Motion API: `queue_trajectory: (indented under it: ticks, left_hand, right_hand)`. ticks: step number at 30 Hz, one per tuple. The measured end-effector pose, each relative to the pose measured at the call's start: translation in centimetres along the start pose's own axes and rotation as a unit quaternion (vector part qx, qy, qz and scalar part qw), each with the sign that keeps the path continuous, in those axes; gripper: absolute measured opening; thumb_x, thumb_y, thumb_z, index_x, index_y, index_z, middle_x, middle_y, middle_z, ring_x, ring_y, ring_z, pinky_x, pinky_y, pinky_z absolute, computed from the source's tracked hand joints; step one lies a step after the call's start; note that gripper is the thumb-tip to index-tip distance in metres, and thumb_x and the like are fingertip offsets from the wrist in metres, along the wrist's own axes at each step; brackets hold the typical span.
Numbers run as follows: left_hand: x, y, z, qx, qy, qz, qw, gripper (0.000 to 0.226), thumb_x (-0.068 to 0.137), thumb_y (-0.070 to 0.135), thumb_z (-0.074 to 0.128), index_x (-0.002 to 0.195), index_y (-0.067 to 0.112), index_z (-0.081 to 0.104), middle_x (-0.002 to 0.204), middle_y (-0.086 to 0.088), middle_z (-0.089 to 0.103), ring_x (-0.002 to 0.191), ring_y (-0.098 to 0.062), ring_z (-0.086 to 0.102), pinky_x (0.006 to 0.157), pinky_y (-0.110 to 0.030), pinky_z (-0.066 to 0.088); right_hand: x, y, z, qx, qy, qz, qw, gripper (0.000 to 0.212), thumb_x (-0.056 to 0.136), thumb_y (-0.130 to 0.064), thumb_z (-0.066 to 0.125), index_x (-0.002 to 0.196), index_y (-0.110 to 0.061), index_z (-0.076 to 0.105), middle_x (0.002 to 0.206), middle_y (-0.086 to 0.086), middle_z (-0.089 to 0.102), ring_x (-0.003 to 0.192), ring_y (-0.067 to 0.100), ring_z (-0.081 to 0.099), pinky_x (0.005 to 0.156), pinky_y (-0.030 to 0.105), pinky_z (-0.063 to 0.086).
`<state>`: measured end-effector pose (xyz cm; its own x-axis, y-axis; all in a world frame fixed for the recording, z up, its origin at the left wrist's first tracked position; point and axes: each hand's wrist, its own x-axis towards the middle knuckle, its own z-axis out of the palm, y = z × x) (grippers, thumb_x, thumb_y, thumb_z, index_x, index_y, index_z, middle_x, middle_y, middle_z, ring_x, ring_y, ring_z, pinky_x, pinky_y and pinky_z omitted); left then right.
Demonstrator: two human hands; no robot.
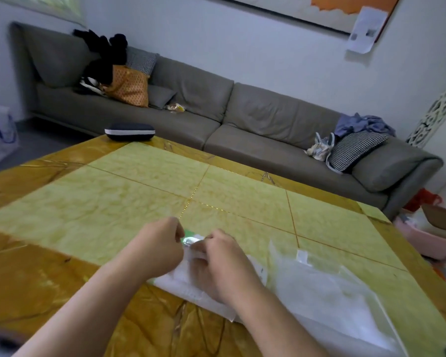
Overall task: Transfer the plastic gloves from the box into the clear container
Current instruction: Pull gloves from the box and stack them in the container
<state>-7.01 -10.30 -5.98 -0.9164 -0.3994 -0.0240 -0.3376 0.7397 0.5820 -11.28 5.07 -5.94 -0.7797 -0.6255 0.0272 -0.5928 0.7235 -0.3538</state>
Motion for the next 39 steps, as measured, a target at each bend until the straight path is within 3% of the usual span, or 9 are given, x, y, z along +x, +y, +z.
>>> queue_trajectory:
  ticks: [6, 12, 18, 20, 23, 24, 28, 35, 39]
  left_hand:
    - [-0.3, -0.2, 0.4, -0.002, -0.054, 0.041, 0.998, 0.042, 0.075, 0.022, 0.079, 0.112, 0.027, 0.060, 0.100, 0.012, 0.049, 0.089, -0.008, 0.054, 0.074, -0.023, 0.048]
    - [-0.6, 0.3, 0.4, 0.013, -0.054, 0.034, 0.998, 0.035, 0.081, 0.018, 0.072, 0.107, 0.030, 0.053, 0.103, 0.013, 0.044, 0.088, -0.008, 0.051, 0.069, -0.025, 0.046]
    - [-0.6, 1.0, 0.0, -0.076, -0.050, 0.038, 0.995, 0.034, 0.089, 0.021, 0.069, 0.122, 0.027, 0.059, 0.111, 0.010, 0.062, 0.101, -0.015, 0.064, 0.084, -0.029, 0.055]
    - [-1.6, 3.1, -1.5, -0.343, -0.044, 0.035, 0.938, 0.015, 0.101, 0.029, 0.061, 0.111, 0.020, 0.068, 0.102, 0.003, 0.076, 0.103, -0.022, 0.071, 0.085, -0.031, 0.055]
    - [-3.3, 5.5, -3.8, -0.706, -0.135, 0.035, 0.695, 0.069, 0.104, 0.054, 0.036, 0.123, -0.005, 0.066, 0.119, -0.023, 0.071, 0.116, -0.039, 0.067, 0.101, -0.050, 0.047]
    - [-3.7, 6.1, -4.1, -0.712, -0.142, 0.046, 0.686, 0.079, 0.101, 0.063, 0.033, 0.125, -0.004, 0.067, 0.121, -0.025, 0.070, 0.116, -0.040, 0.066, 0.102, -0.051, 0.045]
    - [-5.4, 8.8, -3.1, -0.473, -0.040, 0.103, 0.874, 0.024, 0.092, 0.032, 0.068, 0.105, 0.013, 0.076, 0.098, -0.005, 0.078, 0.097, -0.019, 0.074, 0.092, -0.034, 0.052]
    - [-5.4, 12.8, -1.8, -0.318, -0.093, 0.177, 0.927, 0.005, 0.090, 0.009, 0.075, 0.091, 0.014, 0.077, 0.076, -0.008, 0.076, 0.067, -0.022, 0.073, 0.064, -0.024, 0.058]
    - [-4.6, 16.8, -1.4, -0.207, -0.189, 0.236, 0.930, 0.014, 0.087, 0.010, 0.078, 0.100, 0.013, 0.074, 0.081, -0.003, 0.078, 0.073, -0.018, 0.075, 0.065, -0.028, 0.059]
  right_hand:
    - [-0.3, 0.8, -1.1, 0.208, 0.056, 0.103, 0.971, 0.018, 0.089, -0.013, 0.076, 0.077, -0.025, 0.081, 0.077, -0.013, 0.075, 0.072, -0.002, 0.069, 0.058, 0.008, 0.046]
    - [-0.7, 0.9, -5.7, 0.306, 0.142, 0.096, 0.936, 0.020, 0.102, -0.017, 0.065, 0.084, -0.019, 0.074, 0.082, -0.004, 0.078, 0.085, 0.026, 0.074, 0.083, 0.040, 0.060]
    - [-2.2, 0.8, -10.9, 0.572, 0.240, 0.056, 0.782, 0.018, 0.109, -0.007, 0.050, 0.099, 0.000, 0.064, 0.079, 0.018, 0.071, 0.070, 0.028, 0.069, 0.066, 0.041, 0.058]
    - [-2.8, 1.0, -11.4, 0.597, 0.233, 0.068, 0.765, 0.020, 0.109, -0.007, 0.048, 0.105, 0.003, 0.065, 0.082, 0.019, 0.073, 0.070, 0.027, 0.070, 0.062, 0.037, 0.058]
    - [-3.8, 1.8, -10.9, 0.608, 0.243, 0.110, 0.748, 0.024, 0.110, -0.006, 0.046, 0.103, 0.001, 0.068, 0.088, 0.021, 0.077, 0.072, 0.028, 0.073, 0.060, 0.035, 0.059]
    - [-4.2, 2.1, -10.7, 0.611, 0.247, 0.123, 0.742, 0.025, 0.111, -0.007, 0.045, 0.102, 0.000, 0.068, 0.090, 0.021, 0.078, 0.073, 0.029, 0.074, 0.061, 0.035, 0.059]
    - [-6.3, 3.5, -9.6, 0.622, 0.199, 0.164, 0.739, 0.025, 0.110, -0.008, 0.045, 0.109, 0.005, 0.066, 0.093, 0.022, 0.079, 0.081, 0.034, 0.078, 0.073, 0.042, 0.063]
    - [-10.1, 9.5, -13.5, 0.506, 0.122, 0.111, 0.847, 0.060, 0.071, -0.050, 0.084, 0.123, -0.023, 0.070, 0.116, 0.002, 0.077, 0.109, 0.022, 0.074, 0.105, 0.047, 0.053]
    - [-11.0, 11.8, -15.5, 0.386, 0.111, 0.082, 0.912, 0.039, 0.074, -0.034, 0.094, 0.105, -0.019, 0.076, 0.092, 0.006, 0.080, 0.086, 0.019, 0.076, 0.081, 0.040, 0.060]
